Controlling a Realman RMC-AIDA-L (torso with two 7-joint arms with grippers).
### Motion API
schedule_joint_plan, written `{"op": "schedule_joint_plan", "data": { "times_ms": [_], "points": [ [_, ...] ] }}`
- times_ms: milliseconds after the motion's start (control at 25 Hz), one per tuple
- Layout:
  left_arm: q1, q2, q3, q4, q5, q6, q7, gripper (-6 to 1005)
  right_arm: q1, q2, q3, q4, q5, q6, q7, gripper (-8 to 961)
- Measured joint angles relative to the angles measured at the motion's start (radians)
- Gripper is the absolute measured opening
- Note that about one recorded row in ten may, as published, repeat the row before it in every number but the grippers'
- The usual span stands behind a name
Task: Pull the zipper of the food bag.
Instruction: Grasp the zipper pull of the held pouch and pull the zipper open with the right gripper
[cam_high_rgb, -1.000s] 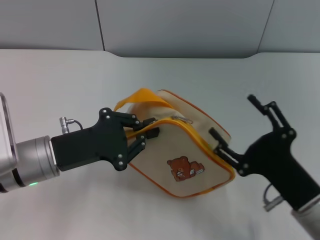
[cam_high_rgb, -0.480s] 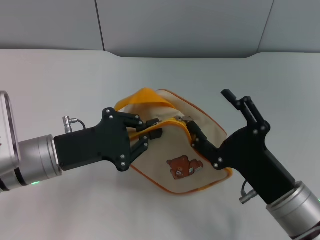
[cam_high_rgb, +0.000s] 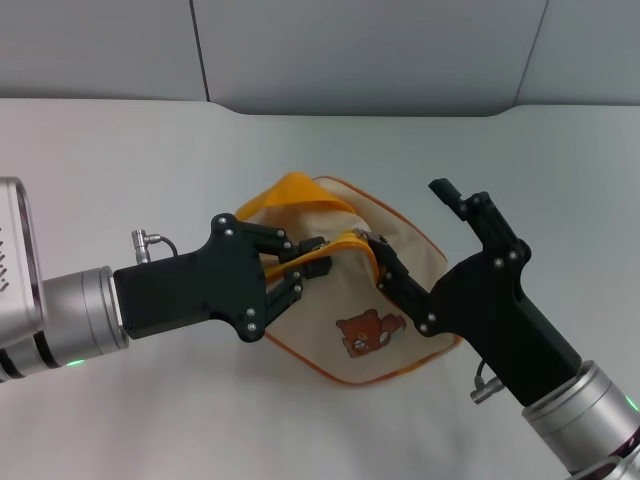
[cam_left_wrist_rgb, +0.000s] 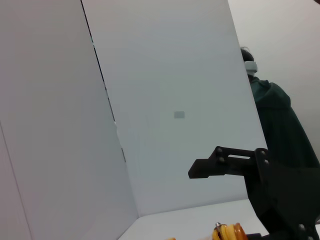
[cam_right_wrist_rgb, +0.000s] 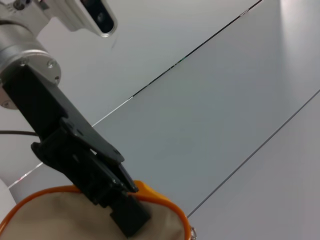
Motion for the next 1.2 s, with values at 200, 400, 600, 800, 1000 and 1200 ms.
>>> {"op": "schedule_joint_plan", "data": {
  "times_ms": [200,400,600,800,1000,1200],
  "points": [
    [-0.002,0.0,0.006,-0.002,-0.002,0.0,-0.002,97,0.002,0.0,0.008,0.012,-0.004,0.027,-0.017,738],
    [-0.004,0.0,0.006,-0.003,-0.002,0.0,-0.002,89,0.003,0.0,0.022,0.029,-0.014,0.058,-0.045,645],
    [-0.005,0.0,0.005,-0.003,-0.002,0.002,-0.002,81,0.006,0.0,0.055,0.056,-0.015,0.109,-0.101,428],
    [-0.006,0.0,0.005,-0.003,0.0,0.004,-0.001,73,0.012,0.0,0.059,0.062,-0.017,0.124,-0.111,214],
    [-0.006,0.0,0.005,-0.004,-0.003,0.005,0.001,66,0.013,0.0,0.06,0.067,-0.018,0.125,-0.127,121],
    [-0.004,0.0,-0.002,-0.004,-0.005,0.004,0.0,58,-0.006,0.0,0.062,0.067,-0.008,0.125,-0.152,27]
  ]
}}
